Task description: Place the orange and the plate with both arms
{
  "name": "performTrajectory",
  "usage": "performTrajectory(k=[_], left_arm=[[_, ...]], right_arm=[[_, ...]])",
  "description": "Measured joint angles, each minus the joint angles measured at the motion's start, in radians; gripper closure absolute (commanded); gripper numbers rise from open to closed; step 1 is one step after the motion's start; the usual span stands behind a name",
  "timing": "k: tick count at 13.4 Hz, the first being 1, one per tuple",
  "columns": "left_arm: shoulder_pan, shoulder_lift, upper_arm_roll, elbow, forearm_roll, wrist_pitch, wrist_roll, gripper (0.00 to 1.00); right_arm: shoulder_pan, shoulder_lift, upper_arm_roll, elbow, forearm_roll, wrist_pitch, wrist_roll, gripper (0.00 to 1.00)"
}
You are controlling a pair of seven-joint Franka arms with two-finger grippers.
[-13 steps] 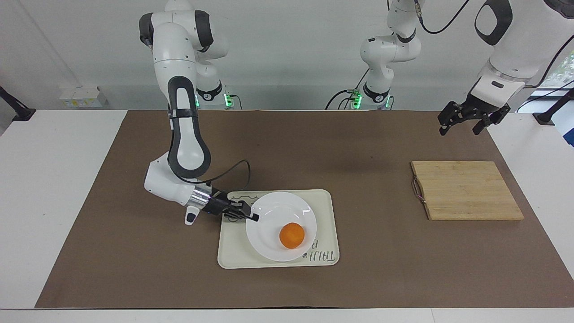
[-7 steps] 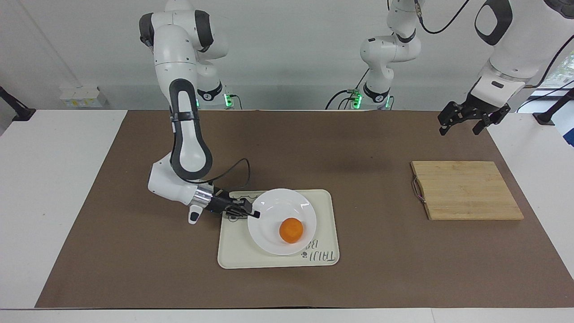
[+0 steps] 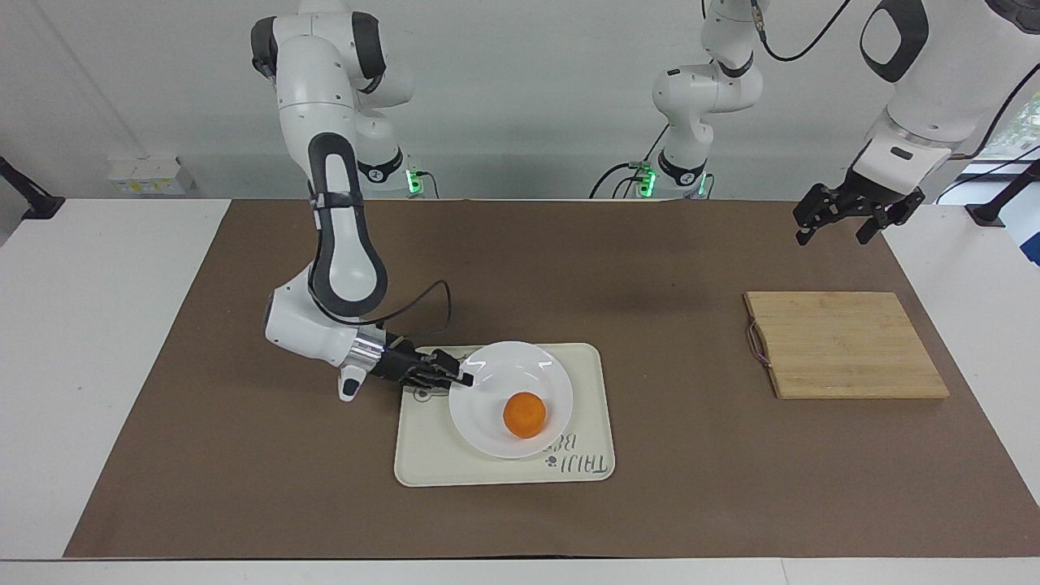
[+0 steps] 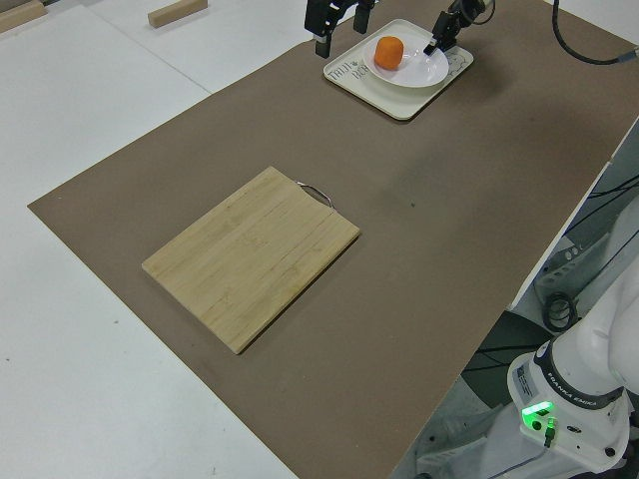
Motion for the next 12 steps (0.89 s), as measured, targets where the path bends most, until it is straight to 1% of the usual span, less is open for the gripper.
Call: performTrajectory(k=[3,6,7,9,12], left_arm=[[0.000,0.000,0.000,0.000,0.000,0.000,0.000,0.00],[0.000,0.000,0.000,0.000,0.000,0.000,0.000,0.00],[0.000,0.000,0.000,0.000,0.000,0.000,0.000,0.00],[0.000,0.000,0.000,0.000,0.000,0.000,0.000,0.00],[0.000,0.000,0.000,0.000,0.000,0.000,0.000,0.00]], right_arm=[[-0.005,-0.086,-0.008,0.008,-0.179,0.000,0.114,0.00],[-0.011,-0.178,-0.014,0.011,-0.503,-0.004,0.268,0.00],[-0.012,-0.212,-0.014,0.012,-0.603,-0.022,0.320,0.00],[-0.017,-0.275,-0.017,0.012,-0.762,-0.100,0.418,0.00],[-0.036,-0.348,-0.022,0.013,-0.938,-0.177,0.501,0.00]])
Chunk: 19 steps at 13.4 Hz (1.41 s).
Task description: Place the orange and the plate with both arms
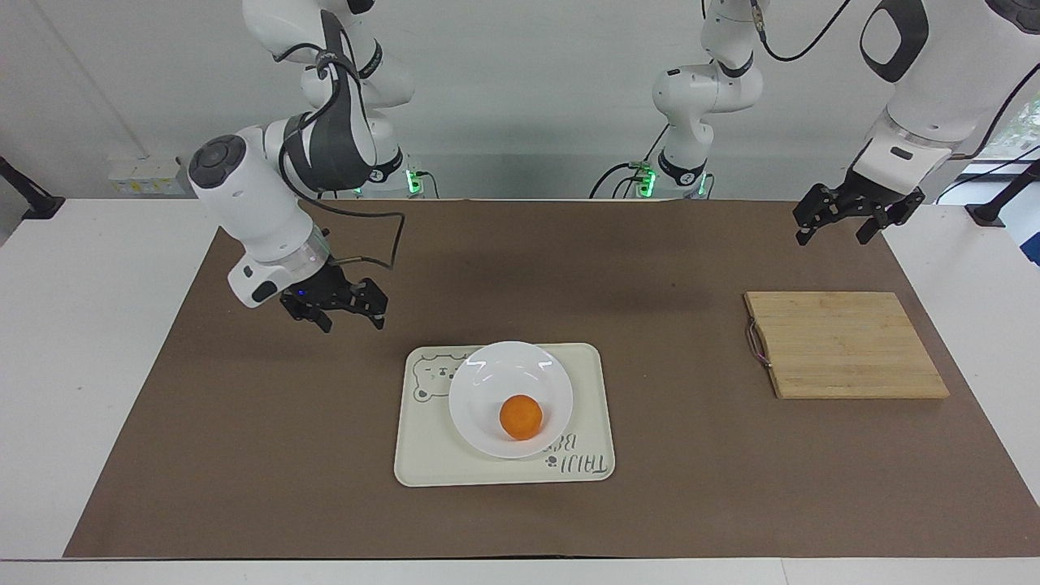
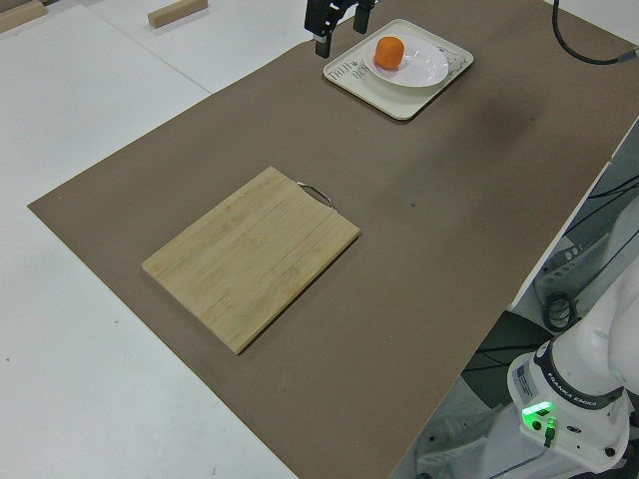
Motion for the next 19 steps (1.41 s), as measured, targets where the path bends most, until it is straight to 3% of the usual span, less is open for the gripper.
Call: performTrajectory(k=[5,14,19], left_arm=[[0.000,0.000,0.000,0.000,0.000,0.000,0.000,0.00],[0.000,0.000,0.000,0.000,0.000,0.000,0.000,0.00],[0.000,0.000,0.000,0.000,0.000,0.000,0.000,0.00]], right_arm=[[-0.019,-0.113,-0.008,0.006,-0.102,-0.077,0.048,0.00],[-0.029,-0.296,-0.074,0.124,-0.150,-0.428,0.068,0.00],[-0.029,-0.306,-0.073,0.089,-0.150,-0.428,0.068,0.00]])
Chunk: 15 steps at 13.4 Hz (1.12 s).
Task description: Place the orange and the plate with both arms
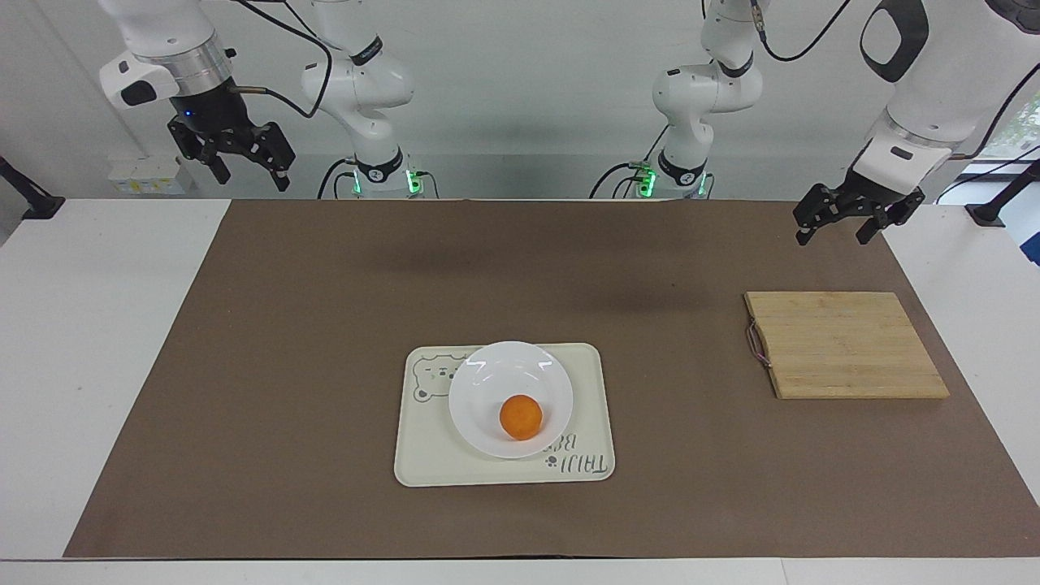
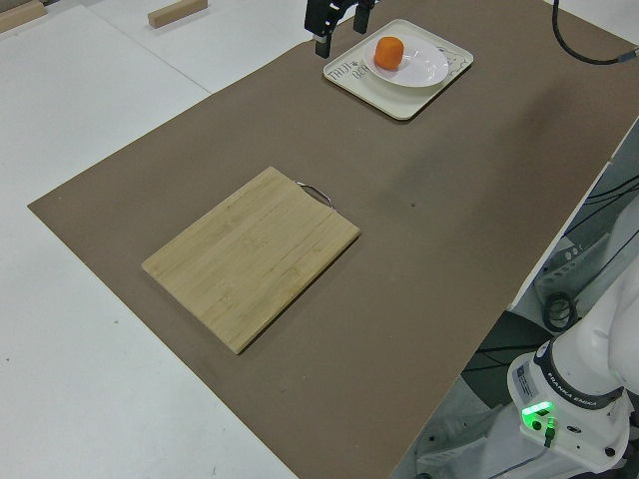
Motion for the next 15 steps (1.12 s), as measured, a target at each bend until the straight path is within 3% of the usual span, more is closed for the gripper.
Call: performTrajectory(k=[15], left_arm=[[0.000,0.000,0.000,0.000,0.000,0.000,0.000,0.00]], right_arm=[[0.004,0.001,0.010,0.002,-0.001,0.006,-0.027,0.00]])
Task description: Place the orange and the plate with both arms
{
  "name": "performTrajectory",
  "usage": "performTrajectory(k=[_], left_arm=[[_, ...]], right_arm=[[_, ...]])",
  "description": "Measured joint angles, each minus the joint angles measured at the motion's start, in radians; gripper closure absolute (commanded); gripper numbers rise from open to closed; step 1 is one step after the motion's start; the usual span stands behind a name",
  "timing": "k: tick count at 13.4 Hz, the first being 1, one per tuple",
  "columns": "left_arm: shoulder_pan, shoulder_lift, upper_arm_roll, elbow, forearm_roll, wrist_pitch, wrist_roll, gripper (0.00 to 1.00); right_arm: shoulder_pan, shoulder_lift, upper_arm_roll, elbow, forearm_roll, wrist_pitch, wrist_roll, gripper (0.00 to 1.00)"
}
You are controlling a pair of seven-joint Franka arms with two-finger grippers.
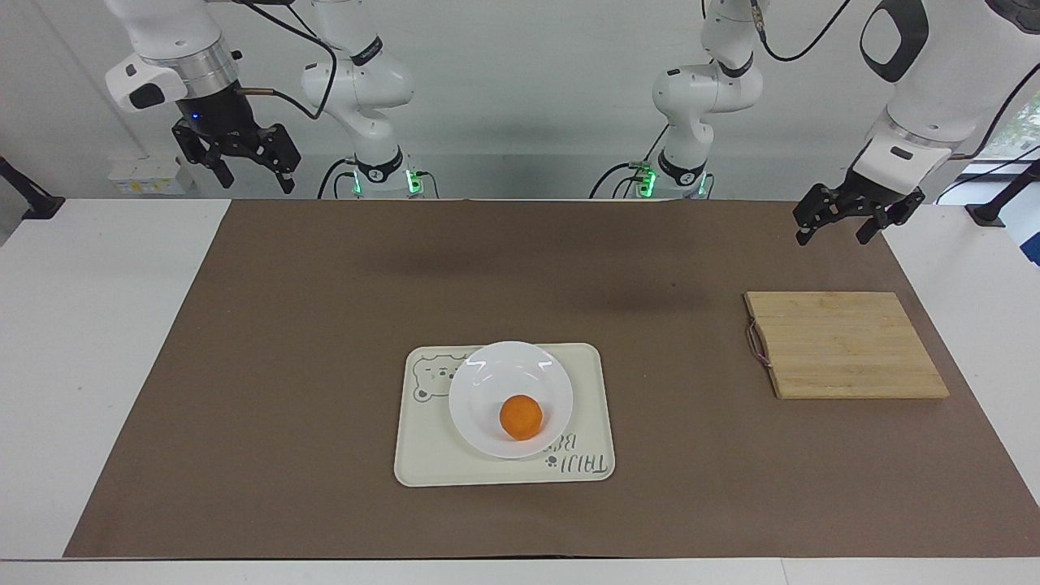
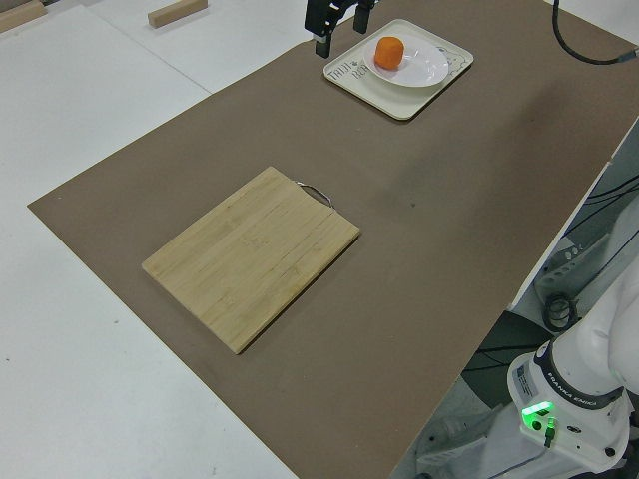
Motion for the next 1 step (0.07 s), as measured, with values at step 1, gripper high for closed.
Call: performTrajectory(k=[1], left_arm=[[0.000,0.000,0.000,0.000,0.000,0.000,0.000,0.00]], right_arm=[[0.000,0.000,0.000,0.000,0.000,0.000,0.000,0.00]])
